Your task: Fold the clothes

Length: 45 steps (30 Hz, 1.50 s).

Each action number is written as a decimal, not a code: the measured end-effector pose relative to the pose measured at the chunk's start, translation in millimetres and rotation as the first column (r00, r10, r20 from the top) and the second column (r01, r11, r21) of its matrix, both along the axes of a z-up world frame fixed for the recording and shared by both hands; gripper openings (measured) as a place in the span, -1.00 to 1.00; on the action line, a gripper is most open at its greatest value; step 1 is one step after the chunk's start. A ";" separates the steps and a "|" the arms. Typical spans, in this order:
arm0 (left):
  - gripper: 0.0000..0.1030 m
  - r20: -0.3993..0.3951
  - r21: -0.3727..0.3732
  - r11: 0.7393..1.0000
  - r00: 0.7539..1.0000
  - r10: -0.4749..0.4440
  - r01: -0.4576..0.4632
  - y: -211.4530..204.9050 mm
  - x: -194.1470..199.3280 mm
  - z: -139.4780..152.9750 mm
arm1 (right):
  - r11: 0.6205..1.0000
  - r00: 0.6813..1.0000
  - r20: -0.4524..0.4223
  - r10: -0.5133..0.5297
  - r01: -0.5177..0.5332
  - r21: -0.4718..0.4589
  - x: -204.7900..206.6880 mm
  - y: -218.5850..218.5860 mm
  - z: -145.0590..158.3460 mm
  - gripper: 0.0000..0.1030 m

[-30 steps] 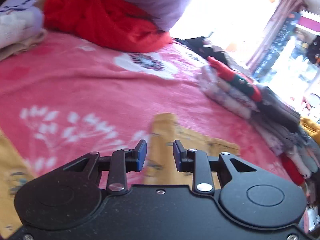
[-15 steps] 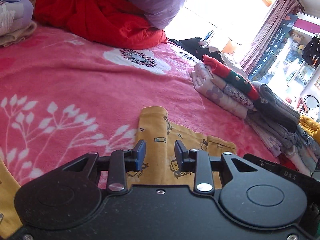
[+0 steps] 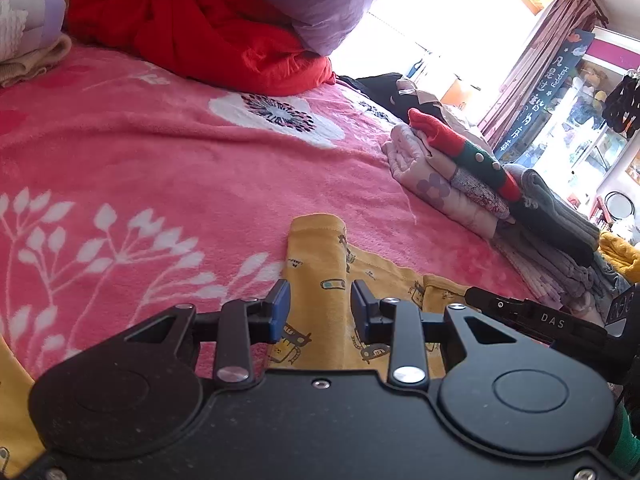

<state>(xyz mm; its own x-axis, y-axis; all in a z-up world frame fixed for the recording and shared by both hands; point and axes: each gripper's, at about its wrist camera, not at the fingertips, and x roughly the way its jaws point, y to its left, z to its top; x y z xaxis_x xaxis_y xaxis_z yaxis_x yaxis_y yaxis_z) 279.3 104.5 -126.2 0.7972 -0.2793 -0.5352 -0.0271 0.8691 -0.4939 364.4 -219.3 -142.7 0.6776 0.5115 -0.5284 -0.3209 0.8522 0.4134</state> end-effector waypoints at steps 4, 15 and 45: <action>-0.37 0.000 -0.002 1.000 1.000 -0.006 0.006 -1.1 -0.1 -0.1 | 0.995 0.999 -0.043 -0.021 0.025 0.096 2.5 -10.2 -7.6 -0.32; -0.25 -0.003 -0.018 1.000 1.000 0.007 -0.007 1.5 0.5 -1.4 | 0.978 0.999 -0.027 -0.030 0.035 0.204 -2.0 -18.8 -3.7 -0.47; -0.25 0.022 0.013 0.999 0.999 -0.030 0.030 -10.0 -7.9 4.0 | 0.953 0.970 0.069 -0.231 0.212 0.215 -88.8 -107.5 32.8 -0.85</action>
<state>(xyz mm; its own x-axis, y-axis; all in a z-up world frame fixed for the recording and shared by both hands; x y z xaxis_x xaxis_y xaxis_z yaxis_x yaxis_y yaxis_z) 271.4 94.5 -122.2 0.8001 -0.2964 -0.5216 0.0097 0.8757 -0.4828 275.6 -326.8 -109.9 0.8269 0.4334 -0.3583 -0.1785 0.8065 0.5636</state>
